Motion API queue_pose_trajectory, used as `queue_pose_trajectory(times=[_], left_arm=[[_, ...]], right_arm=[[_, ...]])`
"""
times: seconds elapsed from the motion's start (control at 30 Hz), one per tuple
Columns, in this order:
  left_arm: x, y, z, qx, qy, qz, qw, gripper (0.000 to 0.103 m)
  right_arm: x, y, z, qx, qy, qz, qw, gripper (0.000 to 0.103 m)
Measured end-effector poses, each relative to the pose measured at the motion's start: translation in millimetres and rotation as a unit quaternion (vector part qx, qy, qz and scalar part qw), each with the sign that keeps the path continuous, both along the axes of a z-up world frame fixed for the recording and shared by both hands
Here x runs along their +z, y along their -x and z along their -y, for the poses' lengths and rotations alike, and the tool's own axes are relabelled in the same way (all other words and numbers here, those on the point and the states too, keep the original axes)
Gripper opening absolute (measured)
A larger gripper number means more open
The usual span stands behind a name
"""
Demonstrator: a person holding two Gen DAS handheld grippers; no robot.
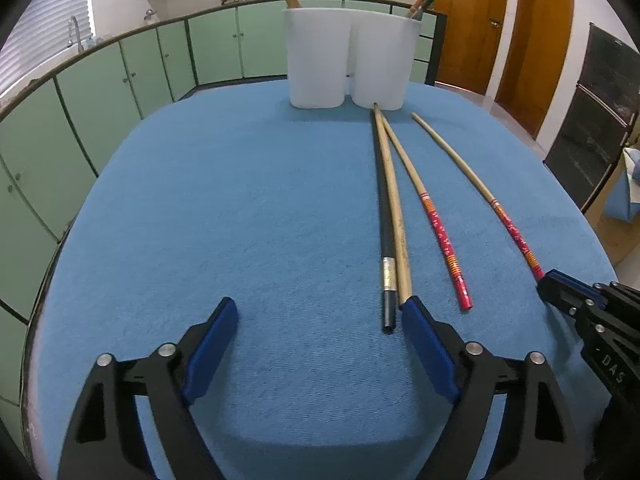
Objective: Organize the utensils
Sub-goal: 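Grasp a red-patterned chopstick with the right tool while the left tool grasps a black chopstick, then lift both chopsticks and drop them into the white holder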
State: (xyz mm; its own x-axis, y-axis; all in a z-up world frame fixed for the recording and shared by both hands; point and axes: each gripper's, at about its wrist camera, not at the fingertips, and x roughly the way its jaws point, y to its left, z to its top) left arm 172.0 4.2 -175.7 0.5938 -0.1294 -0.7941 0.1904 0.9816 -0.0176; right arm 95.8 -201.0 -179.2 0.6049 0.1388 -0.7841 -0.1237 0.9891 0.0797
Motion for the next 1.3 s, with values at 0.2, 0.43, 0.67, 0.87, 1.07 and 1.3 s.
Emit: queue_pose_trajectory(times=[0.2, 0.43, 0.67, 0.87, 1.07, 1.3], left_arm=[[2, 5, 11, -0.025, 0.009, 0.002, 0.9997, 0.062], [6, 10, 12, -0.034, 0.033, 0.000, 0.9989, 0.049], [9, 10, -3, -0.020, 0.028, 0.003, 0.9994, 0.049], [12, 13, 3, -0.030, 0.034, 0.005, 0.9990, 0.049], [4, 14, 6, -0.026, 0.014, 0.005, 0.9995, 0.049], [6, 14, 9, -0.024, 0.010, 0.008, 0.9996, 0.035]], right_arm=[[-1, 0, -1, 0.002, 0.007, 0.001, 1.000, 0.007], [-1, 0, 2, 0.002, -0.004, 0.000, 1.000, 0.007], [-1, 0, 2, 0.002, -0.008, -0.001, 1.000, 0.007], [-1, -2, 1, 0.002, -0.006, -0.001, 1.000, 0.007], [-2, -2, 2, 0.001, -0.010, -0.001, 1.000, 0.007], [-2, -2, 1, 0.002, -0.006, 0.000, 1.000, 0.007]])
